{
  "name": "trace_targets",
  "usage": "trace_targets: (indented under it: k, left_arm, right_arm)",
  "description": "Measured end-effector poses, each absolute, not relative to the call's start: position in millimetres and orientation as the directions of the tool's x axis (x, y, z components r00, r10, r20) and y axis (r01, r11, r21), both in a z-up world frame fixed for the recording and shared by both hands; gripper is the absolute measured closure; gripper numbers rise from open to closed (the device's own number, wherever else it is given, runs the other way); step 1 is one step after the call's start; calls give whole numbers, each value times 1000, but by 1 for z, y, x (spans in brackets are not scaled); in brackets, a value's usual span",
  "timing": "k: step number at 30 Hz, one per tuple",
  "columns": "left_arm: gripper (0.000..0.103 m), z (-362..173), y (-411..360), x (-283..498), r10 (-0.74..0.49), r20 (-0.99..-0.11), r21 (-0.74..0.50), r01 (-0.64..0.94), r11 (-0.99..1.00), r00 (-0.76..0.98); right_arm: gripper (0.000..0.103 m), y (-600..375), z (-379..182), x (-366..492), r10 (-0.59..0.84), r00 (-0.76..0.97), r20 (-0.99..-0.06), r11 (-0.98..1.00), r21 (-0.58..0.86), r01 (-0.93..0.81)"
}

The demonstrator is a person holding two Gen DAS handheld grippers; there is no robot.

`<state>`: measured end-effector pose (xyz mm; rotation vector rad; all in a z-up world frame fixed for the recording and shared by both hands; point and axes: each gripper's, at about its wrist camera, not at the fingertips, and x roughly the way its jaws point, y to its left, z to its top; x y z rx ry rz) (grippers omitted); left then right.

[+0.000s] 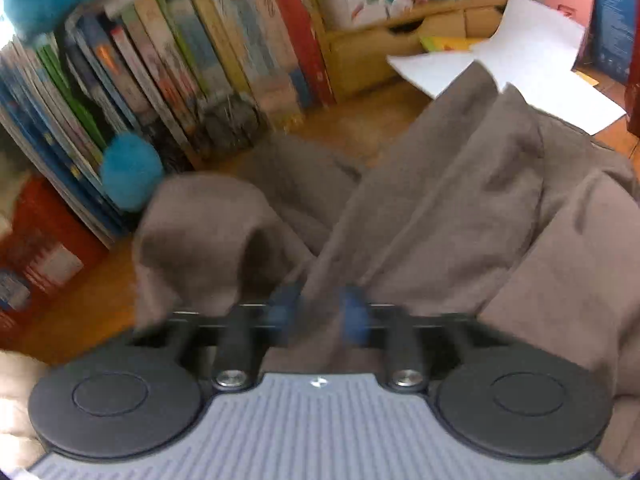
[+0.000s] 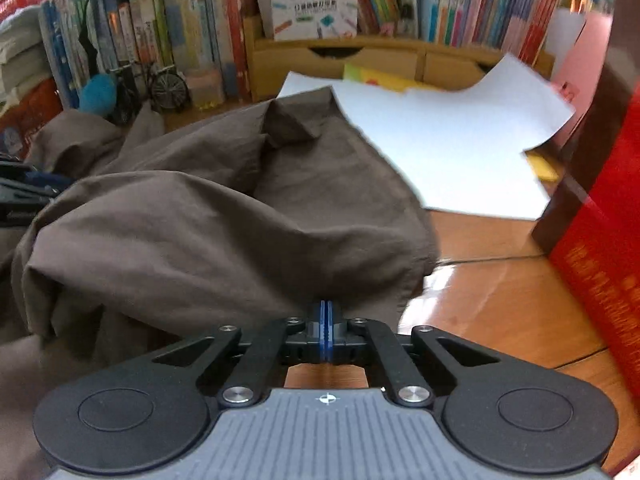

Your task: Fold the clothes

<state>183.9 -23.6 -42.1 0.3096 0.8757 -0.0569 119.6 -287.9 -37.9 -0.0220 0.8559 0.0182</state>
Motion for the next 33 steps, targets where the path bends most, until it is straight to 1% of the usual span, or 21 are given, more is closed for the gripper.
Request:
trace_targets:
  k: [2, 5, 8, 9, 10, 11, 12, 14, 15, 16, 17, 18, 19, 23, 26, 27, 28, 31, 33]
  left_arm:
    - [103, -41, -20, 187, 72, -769, 227, 167, 960, 635]
    - [103, -24, -14, 182, 62, -731, 224, 153, 963, 679]
    - [103, -5, -6, 178, 24, -700, 208, 171, 963, 713]
    - [103, 0, -4, 177, 8, -696, 203, 186, 961, 718]
    - [100, 4, -3, 177, 0, -690, 206, 196, 959, 724]
    - [98, 4, -4, 176, 18, -680, 231, 191, 954, 733]
    - [97, 2, -6, 175, 41, -665, 262, 182, 948, 746]
    - [81, 0, -8, 174, 60, -647, 303, 184, 935, 760]
    - [69, -1, -8, 175, 48, -644, 301, 195, 934, 763]
    - [54, -1, -8, 175, 20, -642, 285, 214, 934, 766]
    - [44, -2, -9, 174, -20, -645, 263, 246, 933, 764]
    - [15, -4, -13, 174, -55, -651, 248, 281, 927, 757]
    - [0, -6, -19, 174, -80, -651, 249, 312, 917, 755]
    - [0, -12, -43, 172, -155, -601, 309, 407, 859, 784]
    - [0, -19, -57, 179, -166, -566, 356, 421, 834, 807]
    - [0, -22, -58, 183, -191, -562, 351, 441, 826, 805]
    - [0, -24, -60, 187, -230, -575, 326, 478, 815, 785]
    - [0, -33, -67, 201, -358, -658, 209, 618, 758, 662]
    - [0, -42, -75, 207, -366, -680, 201, 642, 740, 635]
  right_arm:
    - [100, -290, -28, 115, -14, 680, -733, 999, -45, -28]
    - [99, -299, -9, 112, 16, 695, -718, 998, -30, -54]
    - [93, -302, 2, 107, 40, 704, -709, 995, -34, -92]
    - [83, -302, 4, 104, 51, 708, -704, 994, -34, -105]
    - [76, -301, 6, 103, 55, 714, -698, 994, -33, -109]
    - [58, -300, 7, 99, 50, 720, -692, 993, -40, -108]
    - [45, -298, 8, 96, 42, 725, -687, 993, -51, -106]
    - [43, -295, 7, 91, 29, 732, -681, 991, -76, -110]
    - [43, -295, 7, 88, 28, 733, -679, 991, -77, -109]
    - [42, -295, 7, 86, 31, 733, -679, 991, -73, -109]
    - [41, -295, 6, 84, 38, 733, -679, 991, -66, -113]
    - [41, -295, 5, 83, 41, 733, -679, 991, -64, -115]
    - [40, -295, 4, 82, 42, 732, -680, 991, -65, -116]
    - [40, -295, -1, 79, 52, 727, -684, 992, -50, -118]
    - [39, -295, -6, 77, 58, 721, -691, 992, -41, -120]
    - [39, -294, -8, 77, 59, 718, -693, 992, -39, -120]
    - [39, -294, -9, 76, 63, 717, -694, 992, -36, -121]
    - [39, -294, -12, 74, 72, 715, -695, 992, -28, -126]
    - [39, -294, -13, 73, 77, 716, -694, 991, -24, -130]
